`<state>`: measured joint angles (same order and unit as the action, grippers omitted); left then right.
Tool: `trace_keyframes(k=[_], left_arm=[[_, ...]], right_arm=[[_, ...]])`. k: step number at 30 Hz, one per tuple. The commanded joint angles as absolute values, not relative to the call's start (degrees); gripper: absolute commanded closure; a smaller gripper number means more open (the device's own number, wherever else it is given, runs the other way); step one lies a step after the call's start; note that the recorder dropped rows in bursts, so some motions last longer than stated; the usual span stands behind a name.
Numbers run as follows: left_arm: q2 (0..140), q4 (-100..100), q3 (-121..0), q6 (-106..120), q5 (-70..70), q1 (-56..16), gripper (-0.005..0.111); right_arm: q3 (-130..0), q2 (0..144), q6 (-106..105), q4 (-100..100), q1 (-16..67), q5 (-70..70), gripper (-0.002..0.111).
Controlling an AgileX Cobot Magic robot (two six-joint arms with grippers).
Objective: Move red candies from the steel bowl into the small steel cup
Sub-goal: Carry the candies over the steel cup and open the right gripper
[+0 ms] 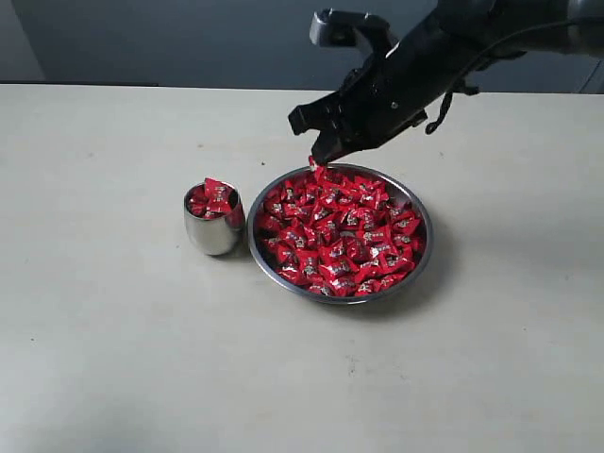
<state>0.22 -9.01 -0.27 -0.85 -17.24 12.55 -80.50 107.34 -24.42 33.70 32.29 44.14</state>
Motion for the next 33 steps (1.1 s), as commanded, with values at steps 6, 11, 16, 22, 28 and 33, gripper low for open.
trace_keyframes(k=[6, 11, 16, 22, 28, 33], left_arm=[[0.0, -9.1, 0.0, -1.1, -16.7, 12.5, 0.106], [0.0, -9.1, 0.0, -1.1, -16.7, 12.5, 0.106], [0.0, -9.1, 0.0, -1.1, -16.7, 12.5, 0.106], [0.0, -9.1, 0.0, -1.1, -16.7, 12.5, 0.106], [0.0, -9.1, 0.0, -1.1, -16.7, 12.5, 0.106], [0.0, -9.1, 0.0, -1.1, -16.7, 12.5, 0.106]], right_arm=[[-88.3, 108.6, -27.6, 38.7, 37.2, 45.7, 0.109], [-94.6, 114.0, -27.6, 38.5, 41.8, 45.5, 0.109], [-99.7, 120.2, -27.6, 35.5, 44.4, 44.8, 0.109], [-102.5, 125.3, -27.5, 34.4, 44.8, 45.2, 0.109], [-102.5, 126.7, -27.5, 33.0, 44.8, 45.2, 0.109], [-102.5, 127.0, -27.3, 32.9, 44.8, 45.2, 0.109]])
